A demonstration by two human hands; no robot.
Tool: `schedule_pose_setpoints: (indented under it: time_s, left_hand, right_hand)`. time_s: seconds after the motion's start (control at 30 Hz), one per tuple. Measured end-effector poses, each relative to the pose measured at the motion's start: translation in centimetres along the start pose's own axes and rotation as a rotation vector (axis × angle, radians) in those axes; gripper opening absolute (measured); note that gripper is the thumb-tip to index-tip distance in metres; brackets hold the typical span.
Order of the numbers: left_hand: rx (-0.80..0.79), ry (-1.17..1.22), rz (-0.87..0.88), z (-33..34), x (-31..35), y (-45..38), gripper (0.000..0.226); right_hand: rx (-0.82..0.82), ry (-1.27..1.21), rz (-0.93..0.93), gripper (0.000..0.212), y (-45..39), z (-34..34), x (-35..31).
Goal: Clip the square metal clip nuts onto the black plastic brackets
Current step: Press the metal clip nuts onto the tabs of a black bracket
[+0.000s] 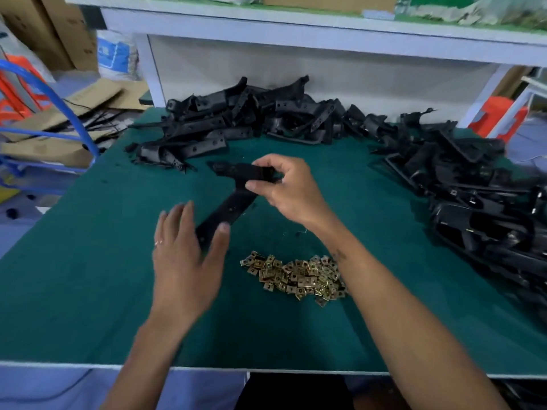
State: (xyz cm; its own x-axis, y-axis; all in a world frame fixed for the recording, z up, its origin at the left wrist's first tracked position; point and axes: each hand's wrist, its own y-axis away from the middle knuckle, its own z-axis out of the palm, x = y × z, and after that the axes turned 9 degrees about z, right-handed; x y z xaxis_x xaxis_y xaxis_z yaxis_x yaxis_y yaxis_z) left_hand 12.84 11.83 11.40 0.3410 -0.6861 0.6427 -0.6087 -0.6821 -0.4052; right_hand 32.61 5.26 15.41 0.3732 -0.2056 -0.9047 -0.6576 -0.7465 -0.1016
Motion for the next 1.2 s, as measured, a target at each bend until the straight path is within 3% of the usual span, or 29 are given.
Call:
schedule_pose_setpoints:
  time_s: [0.07,0.17,0.3,0.37,0.4,0.5,0.57,0.8,0.97,1.2]
  left_hand:
    - [-0.086,-0.098,0.008,1.2,0.6,-1.7,0.075]
    - [-0.058,-0.227,0.202,2.0,1.8,-3.1,0.059]
    - [-0.033,0.038,0.249,2.8,2.1,-3.7,0.059]
    - [-0.039,-0.001,0.282,3.6,1.8,-4.0,0.056]
    - [-0.024,-0.034,0.331,4.0,1.7,-4.2,0.056]
    - [0.045,-0.1,0.412,5.1,1.8,-5.4,0.055]
    - [0.072,-0.127,0.423,6.0,1.7,-6.8,0.051]
    - [0.059,-0.167,0.361,10.0,1.6,-10.7,0.05]
    - [0.076,-0.172,0.411,12.2,0.3,-11.4,0.047]
    - [-0.103,-0.22,0.467,13.9,-1.4,-12.3,0.044]
  right_hand:
    - [0.028,-0.017,-0.051,0.019,2.0,0.6,-1.1]
    - [0.045,-0.087,-0.065,0.016,4.2,1.4,-1.3]
    - [-0.085,-0.331,-0.033,0.03,6.6,-0.1,0.4]
    - [-0.163,-0.276,-0.022,0.044,7.7,-1.6,2.0]
    - [-0.125,-0.206,-0.014,0.047,8.3,-2.3,3.0]
    - [0.219,0.011,0.072,0.038,10.1,-4.2,6.5]
    - [0.318,0.106,0.135,0.028,11.3,-5.5,8.6]
    - [0.123,0.214,0.261,0.023,12.5,-8.0,10.3]
    - [0.051,0.251,0.247,0.018,11.9,-8.1,10.2]
    - [-0.04,0.201,0.228,0.02,10.9,-8.9,10.9]
